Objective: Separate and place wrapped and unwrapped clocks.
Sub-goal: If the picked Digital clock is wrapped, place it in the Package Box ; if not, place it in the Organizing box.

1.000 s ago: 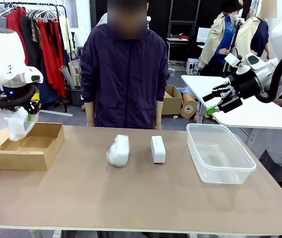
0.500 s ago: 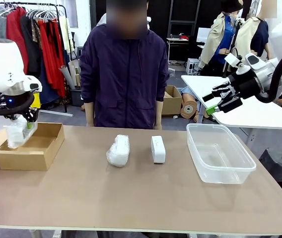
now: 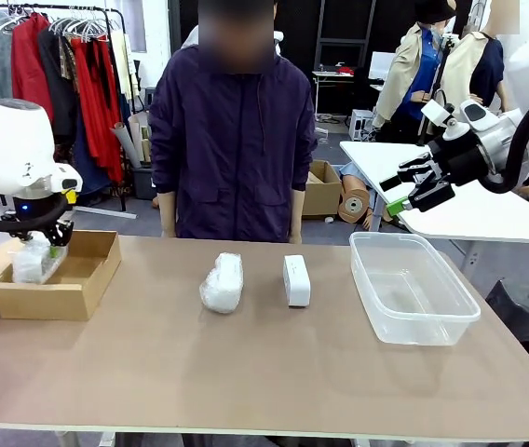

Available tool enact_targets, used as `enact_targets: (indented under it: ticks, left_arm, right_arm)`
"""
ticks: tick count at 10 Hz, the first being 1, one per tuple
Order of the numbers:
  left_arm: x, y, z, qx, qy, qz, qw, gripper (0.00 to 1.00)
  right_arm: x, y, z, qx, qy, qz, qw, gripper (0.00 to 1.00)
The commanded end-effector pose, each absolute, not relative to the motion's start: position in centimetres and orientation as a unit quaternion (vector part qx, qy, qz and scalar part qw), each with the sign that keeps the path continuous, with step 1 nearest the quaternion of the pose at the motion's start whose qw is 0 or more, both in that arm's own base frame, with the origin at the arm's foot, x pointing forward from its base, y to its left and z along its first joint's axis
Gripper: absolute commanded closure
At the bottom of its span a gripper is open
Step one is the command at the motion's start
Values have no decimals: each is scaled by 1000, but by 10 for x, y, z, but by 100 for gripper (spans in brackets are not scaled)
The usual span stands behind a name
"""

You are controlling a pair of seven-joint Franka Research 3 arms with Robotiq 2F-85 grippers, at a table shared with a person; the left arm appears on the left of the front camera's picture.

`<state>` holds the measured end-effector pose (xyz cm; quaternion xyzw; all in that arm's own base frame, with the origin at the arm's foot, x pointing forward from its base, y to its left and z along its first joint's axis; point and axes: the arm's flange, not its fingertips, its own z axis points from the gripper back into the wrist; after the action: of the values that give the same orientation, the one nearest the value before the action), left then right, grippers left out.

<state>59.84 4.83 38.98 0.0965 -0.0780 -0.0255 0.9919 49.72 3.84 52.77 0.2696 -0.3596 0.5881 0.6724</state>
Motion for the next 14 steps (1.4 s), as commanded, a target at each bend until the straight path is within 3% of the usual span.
enact_targets:
  ticks: [1,13,14]
  left_arm:
    - [603,47,390,120,-87,-19,989,100]
    - [611,48,378,121,-74,-7,990,100]
    - [611,48,378,125,-72,-9,990,96]
  right_arm:
    - [496,40,530,271,-362,591,668,0]
    - [496,40,530,271,-362,591,668,0]
    - [496,40,530,271,-362,591,668,0]
